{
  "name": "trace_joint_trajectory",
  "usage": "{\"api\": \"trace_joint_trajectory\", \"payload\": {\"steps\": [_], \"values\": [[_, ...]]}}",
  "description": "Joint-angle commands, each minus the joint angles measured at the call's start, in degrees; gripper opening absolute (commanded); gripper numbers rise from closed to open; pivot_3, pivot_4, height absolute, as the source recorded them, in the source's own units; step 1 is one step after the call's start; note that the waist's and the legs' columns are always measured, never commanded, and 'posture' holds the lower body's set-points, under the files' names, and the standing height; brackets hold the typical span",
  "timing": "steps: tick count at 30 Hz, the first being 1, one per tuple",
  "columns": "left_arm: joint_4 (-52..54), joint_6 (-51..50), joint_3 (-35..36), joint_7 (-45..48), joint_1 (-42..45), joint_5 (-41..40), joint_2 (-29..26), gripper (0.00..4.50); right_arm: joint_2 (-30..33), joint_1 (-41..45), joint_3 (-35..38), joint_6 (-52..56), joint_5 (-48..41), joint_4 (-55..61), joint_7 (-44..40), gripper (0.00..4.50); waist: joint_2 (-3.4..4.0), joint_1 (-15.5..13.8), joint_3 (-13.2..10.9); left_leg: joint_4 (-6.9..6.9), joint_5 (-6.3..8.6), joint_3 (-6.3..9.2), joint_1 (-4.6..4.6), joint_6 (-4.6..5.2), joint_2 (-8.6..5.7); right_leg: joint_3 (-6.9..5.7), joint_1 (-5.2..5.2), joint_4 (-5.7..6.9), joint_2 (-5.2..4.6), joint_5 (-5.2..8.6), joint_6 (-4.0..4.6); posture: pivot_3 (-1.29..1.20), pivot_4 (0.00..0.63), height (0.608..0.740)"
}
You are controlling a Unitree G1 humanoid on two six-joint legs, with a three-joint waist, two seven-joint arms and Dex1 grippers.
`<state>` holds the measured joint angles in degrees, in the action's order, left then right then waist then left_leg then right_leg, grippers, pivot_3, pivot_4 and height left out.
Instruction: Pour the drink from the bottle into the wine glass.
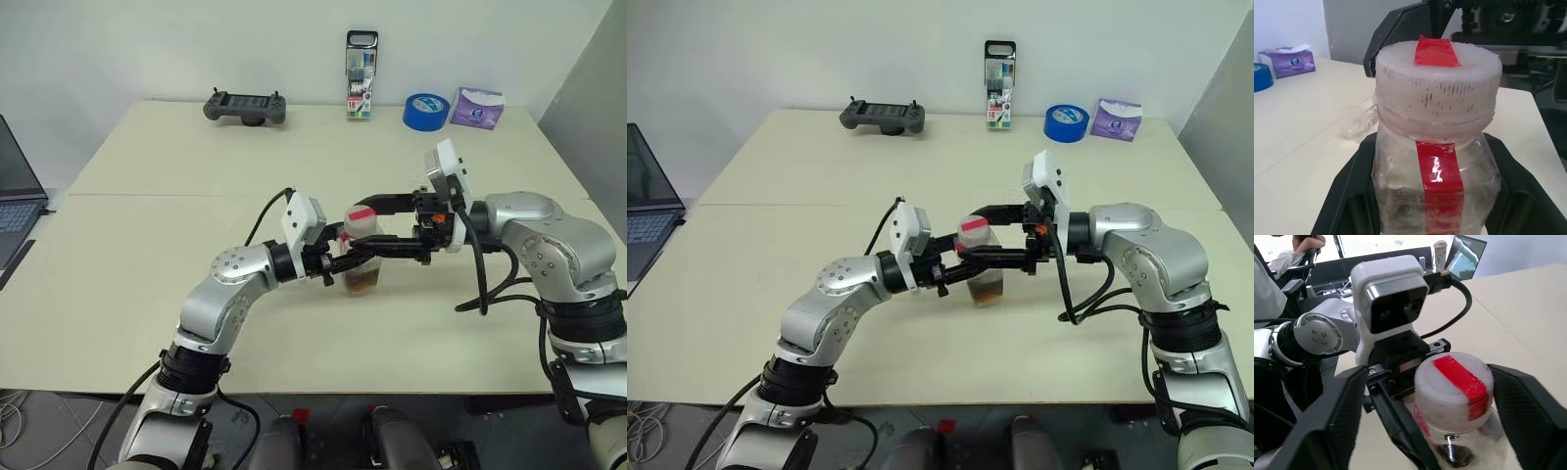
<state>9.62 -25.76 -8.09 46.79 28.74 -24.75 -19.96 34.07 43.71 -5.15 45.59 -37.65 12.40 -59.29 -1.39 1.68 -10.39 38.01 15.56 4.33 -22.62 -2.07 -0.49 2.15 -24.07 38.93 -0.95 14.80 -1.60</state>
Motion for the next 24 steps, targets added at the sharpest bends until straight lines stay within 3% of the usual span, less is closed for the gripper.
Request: {"api": "trace_joint_trajectory", "payload": {"steps": [1,5,10,15,23,24], "values": [[-1.13,0.29,2.56,-1.70,-0.13,0.10,-0.29,2.08,-0.07,1.58,3.29,-1.54,0.08,5.75,4.09,4.50,0.00,0.00,0.00,0.00,0.00,0.00,0.00,0.00,0.00,0.00,0.00,0.00,0.00,0.00,0.00,0.00,0.150,0.740],[-2.90,1.66,2.22,-2.40,0.56,1.91,-0.36,2.08,0.39,0.78,2.88,0.97,4.91,11.17,13.91,4.50,0.00,-0.03,0.00,0.00,0.00,0.04,-0.03,-0.01,0.00,0.00,-0.01,0.00,-0.02,0.00,0.00,0.00,0.150,0.740],[-5.12,5.11,2.55,-3.41,1.74,3.33,1.39,2.07,-8.58,-2.71,-0.26,9.39,9.66,20.27,33.65,4.50,0.01,0.00,0.01,-0.01,-0.02,0.09,-0.05,-0.03,0.02,0.06,-0.04,0.01,-0.06,0.00,0.00,0.00,0.150,0.740],[-5.54,6.96,2.35,-3.39,1.77,3.78,2.41,2.07,-17.64,-5.50,-1.12,15.24,13.07,23.31,45.97,4.50,0.01,-0.02,0.01,0.02,-0.07,0.10,-0.11,-0.13,-0.02,0.09,-0.08,0.02,-0.09,0.00,0.01,0.00,0.150,0.740],[-4.40,6.94,1.98,-2.01,0.62,3.56,2.27,2.07,-22.00,-6.08,0.94,18.06,14.07,22.58,50.76,4.50,0.02,0.05,0.01,0.00,-0.05,0.11,-0.10,-0.09,-0.03,0.05,-0.07,0.02,-0.08,0.00,0.01,0.00,0.150,0.740],[-4.26,6.80,1.97,-2.05,0.50,3.56,2.25,2.07,-22.64,-6.01,1.34,18.17,13.88,22.58,51.03,4.32,0.02,0.06,0.01,0.00,-0.05,0.11,-0.10,-0.08,-0.03,0.04,-0.07,0.02,-0.08,0.00,0.01,0.00,0.150,0.740]]}}
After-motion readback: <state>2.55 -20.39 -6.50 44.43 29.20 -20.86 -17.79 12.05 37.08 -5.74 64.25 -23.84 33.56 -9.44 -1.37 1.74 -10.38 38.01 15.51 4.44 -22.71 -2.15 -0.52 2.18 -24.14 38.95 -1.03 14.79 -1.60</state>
